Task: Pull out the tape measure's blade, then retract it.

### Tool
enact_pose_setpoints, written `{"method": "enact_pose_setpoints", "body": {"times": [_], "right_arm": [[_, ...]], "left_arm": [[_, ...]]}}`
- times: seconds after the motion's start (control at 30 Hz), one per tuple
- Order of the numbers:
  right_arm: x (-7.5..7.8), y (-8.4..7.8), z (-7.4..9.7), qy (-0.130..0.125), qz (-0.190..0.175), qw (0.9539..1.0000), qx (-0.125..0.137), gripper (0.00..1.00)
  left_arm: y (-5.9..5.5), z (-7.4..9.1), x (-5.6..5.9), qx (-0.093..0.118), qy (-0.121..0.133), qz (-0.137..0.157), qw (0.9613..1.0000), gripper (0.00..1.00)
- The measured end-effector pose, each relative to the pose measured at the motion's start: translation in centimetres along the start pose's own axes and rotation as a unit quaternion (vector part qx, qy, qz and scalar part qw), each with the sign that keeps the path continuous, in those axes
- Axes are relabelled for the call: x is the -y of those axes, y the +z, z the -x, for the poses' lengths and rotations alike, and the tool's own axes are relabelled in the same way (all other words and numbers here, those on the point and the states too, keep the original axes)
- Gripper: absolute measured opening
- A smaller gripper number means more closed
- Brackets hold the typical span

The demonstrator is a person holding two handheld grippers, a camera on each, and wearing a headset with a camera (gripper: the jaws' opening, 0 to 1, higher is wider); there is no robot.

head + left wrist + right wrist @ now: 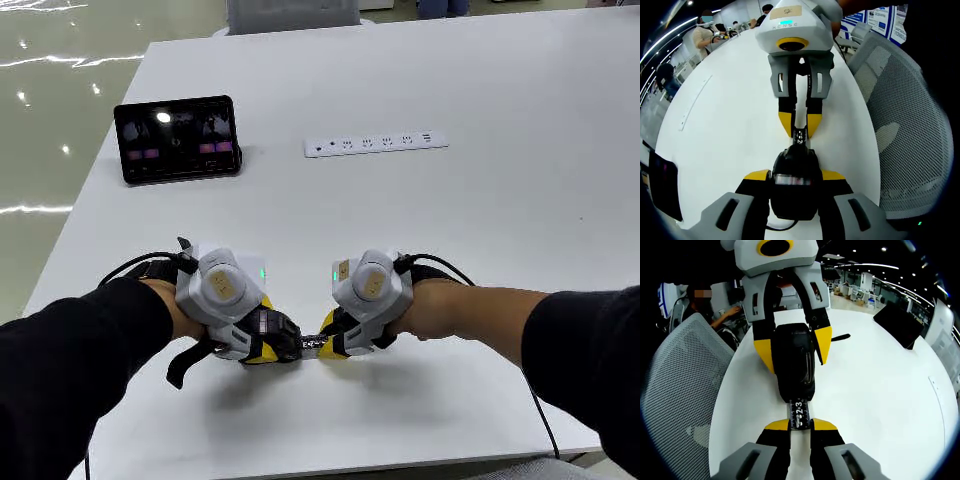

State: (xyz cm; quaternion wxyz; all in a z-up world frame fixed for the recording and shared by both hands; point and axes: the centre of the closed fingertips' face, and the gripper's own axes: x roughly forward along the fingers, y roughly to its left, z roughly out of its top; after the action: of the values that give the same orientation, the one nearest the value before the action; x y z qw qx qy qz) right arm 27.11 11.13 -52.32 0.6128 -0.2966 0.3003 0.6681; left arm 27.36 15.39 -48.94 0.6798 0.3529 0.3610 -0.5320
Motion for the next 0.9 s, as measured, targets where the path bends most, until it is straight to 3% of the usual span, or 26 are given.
{"method": "enact_pose_setpoints", "body": {"times": [0.9], "right_arm": [[0.01,-0.77,0.62,0.002,-0.005,0.9999,-0.011,0.11]], "left_arm": [[-0.07,0.02,0.03,-0.004,0.0,-0.001,1.0,0.31]]}}
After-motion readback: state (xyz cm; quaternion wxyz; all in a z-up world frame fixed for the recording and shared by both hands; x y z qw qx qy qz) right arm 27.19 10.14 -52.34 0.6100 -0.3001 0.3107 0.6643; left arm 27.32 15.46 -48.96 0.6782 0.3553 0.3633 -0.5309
